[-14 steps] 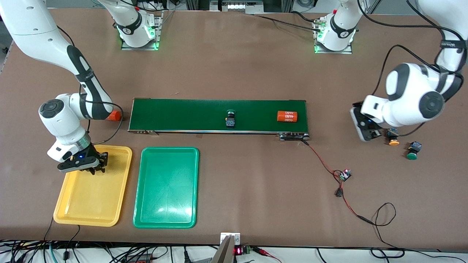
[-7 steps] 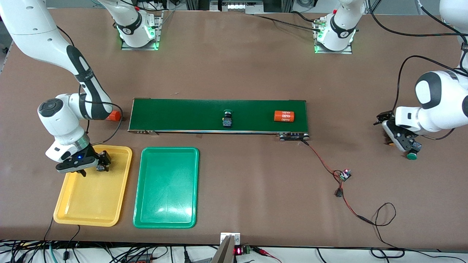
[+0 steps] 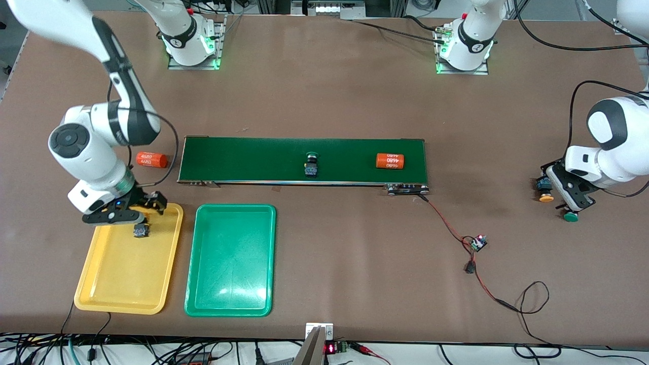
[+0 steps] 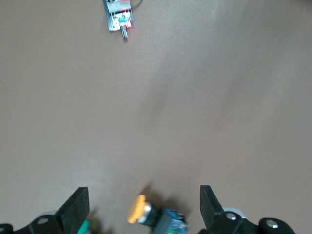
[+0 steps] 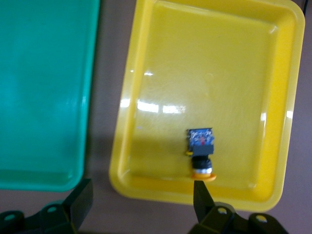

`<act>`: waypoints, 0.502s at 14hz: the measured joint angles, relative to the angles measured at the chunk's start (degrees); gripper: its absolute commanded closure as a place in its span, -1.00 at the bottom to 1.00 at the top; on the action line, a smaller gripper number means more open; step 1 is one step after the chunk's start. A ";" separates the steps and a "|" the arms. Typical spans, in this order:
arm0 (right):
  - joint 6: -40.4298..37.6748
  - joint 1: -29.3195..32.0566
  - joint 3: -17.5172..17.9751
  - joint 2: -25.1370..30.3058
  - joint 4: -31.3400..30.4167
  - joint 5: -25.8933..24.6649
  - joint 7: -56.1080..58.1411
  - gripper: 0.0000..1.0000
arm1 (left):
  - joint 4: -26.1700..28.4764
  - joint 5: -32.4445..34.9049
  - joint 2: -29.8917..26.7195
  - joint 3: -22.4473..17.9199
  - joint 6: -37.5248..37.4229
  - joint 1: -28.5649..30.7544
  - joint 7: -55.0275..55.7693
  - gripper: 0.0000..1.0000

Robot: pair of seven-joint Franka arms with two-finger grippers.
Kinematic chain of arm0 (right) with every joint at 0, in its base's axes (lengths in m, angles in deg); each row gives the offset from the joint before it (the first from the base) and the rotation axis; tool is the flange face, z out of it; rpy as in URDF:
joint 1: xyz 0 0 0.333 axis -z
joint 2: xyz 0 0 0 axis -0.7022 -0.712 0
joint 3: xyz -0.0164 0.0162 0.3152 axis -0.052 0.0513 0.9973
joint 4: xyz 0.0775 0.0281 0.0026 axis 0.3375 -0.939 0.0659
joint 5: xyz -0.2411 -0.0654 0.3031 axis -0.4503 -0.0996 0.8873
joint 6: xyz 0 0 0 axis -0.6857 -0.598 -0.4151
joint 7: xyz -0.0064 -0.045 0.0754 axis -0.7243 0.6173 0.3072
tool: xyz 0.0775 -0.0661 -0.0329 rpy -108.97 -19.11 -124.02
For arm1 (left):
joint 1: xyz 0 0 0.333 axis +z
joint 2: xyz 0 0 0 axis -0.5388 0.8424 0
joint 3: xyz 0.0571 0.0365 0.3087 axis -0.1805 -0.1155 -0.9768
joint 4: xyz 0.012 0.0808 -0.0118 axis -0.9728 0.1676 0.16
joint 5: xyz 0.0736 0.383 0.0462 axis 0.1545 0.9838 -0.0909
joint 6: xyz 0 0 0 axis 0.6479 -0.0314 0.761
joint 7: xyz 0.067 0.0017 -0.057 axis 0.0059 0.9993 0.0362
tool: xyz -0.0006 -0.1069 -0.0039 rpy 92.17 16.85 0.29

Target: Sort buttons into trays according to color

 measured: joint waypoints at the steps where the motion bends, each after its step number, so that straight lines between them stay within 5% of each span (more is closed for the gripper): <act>1: -2.70 -0.80 0.55 1.61 -0.06 0.41 -1.93 -0.84 | 0.00 0.00 0.00 0.00 -1.52 -0.08 3.75 -1.00; 7: -13.64 -5.64 1.31 7.52 -0.12 10.17 -5.80 -0.84 | 0.02 0.00 0.07 -0.79 -5.30 -0.13 28.97 -1.00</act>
